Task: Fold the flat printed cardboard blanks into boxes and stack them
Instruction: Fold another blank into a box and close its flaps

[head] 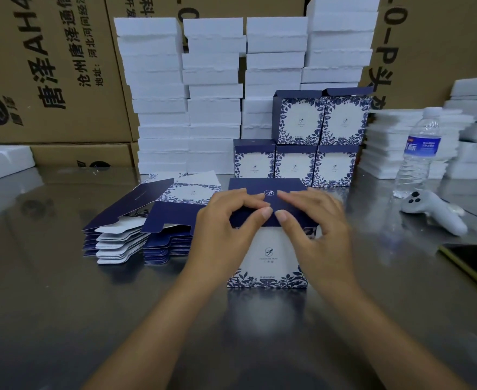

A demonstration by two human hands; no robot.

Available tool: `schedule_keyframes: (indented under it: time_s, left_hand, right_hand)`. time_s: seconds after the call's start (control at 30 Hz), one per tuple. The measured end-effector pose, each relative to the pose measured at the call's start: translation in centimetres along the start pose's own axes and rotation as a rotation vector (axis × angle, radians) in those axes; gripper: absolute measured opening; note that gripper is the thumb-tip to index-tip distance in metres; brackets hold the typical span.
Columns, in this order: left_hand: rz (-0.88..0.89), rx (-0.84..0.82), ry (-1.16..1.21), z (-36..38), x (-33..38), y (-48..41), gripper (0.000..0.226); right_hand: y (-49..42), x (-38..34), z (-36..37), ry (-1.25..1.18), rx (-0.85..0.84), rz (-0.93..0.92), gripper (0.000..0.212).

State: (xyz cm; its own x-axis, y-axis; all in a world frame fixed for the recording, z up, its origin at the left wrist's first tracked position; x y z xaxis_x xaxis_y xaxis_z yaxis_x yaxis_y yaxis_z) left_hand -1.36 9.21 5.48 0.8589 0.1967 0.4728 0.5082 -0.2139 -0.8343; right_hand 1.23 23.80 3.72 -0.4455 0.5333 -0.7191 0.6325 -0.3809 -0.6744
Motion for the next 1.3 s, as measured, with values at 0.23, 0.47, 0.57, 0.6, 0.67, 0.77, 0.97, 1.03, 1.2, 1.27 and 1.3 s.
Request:
schedule_keyframes:
  time_s: [0.23, 0.47, 0.57, 0.6, 0.67, 0.77, 0.97, 1.03, 1.2, 1.27, 1.3]
  left_hand:
    - [0.002, -0.001, 0.0, -0.1, 0.0, 0.1, 0.02]
    - [0.076, 0.057, -0.013, -0.3, -0.5, 0.3, 0.007]
    - [0.095, 0.068, -0.03, -0.2, -0.5, 0.3, 0.005]
    - [0.096, 0.067, -0.026, -0.2, -0.5, 0.3, 0.005]
    - [0.081, 0.061, -0.007, -0.2, -0.6, 0.3, 0.006]
    - [0.056, 0.055, 0.021, -0.2, -0.8, 0.4, 0.008]
    - [0.055, 0.003, -0.001, -0.4, -1.0, 0.6, 0.011]
    - [0.026, 0.029, 0.011, -0.4, -1.1, 0.7, 0.012]
    - [-0.189, 0.169, 0.234, -0.2, -1.6, 1.1, 0.011]
    - [-0.184, 0.159, 0.242, -0.2, -1.5, 1.0, 0.011]
    - [-0.182, 0.156, 0.238, -0.2, -1.5, 0.9, 0.011]
  right_hand:
    - [0.4, -0.3, 1.0, -0.094, 0.018, 0.098, 0.012]
    - [0.2, -0.3, 1.3, -0.077, 0.025, 0.103, 0.012]
    - [0.2, -0.2, 1.3, -0.099, 0.012, 0.095, 0.013]
    - [0.1, -0.1, 1.1, -0.115, 0.006, 0.087, 0.014]
    - [0.0, 0.3, 0.4, -0.142, -0.001, 0.069, 0.015]
    - [-0.2, 0.9, -0.2, -0.131, 0.001, 0.067, 0.015]
    - [-0.5, 1.1, 0.2, -0.127, -0.013, 0.09, 0.014]
    - [-0.6, 1.2, 0.1, -0.134, -0.013, 0.086, 0.014]
    - [0.0, 1.5, 0.1, -0.155, 0.026, 0.14, 0.014]
    - [0.1, 1.6, 0.2, -0.151, 0.012, 0.157, 0.012]
    - [0.2, 1.5, 0.1, -0.151, 0.006, 0.155, 0.014]
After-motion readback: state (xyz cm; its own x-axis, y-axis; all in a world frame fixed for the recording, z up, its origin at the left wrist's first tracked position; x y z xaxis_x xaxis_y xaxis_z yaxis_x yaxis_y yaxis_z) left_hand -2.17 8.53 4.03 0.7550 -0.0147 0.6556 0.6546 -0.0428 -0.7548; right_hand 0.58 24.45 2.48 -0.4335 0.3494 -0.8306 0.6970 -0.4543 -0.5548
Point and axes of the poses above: each hand's wrist, its own y-axis away from the middle knuckle, its own z-axis out of the palm, x = y × z, the point moved 3 cm from there along -y, towards the middle knuckle, and after that the axes turned 15 degrees about z, right-handed, at the moved point
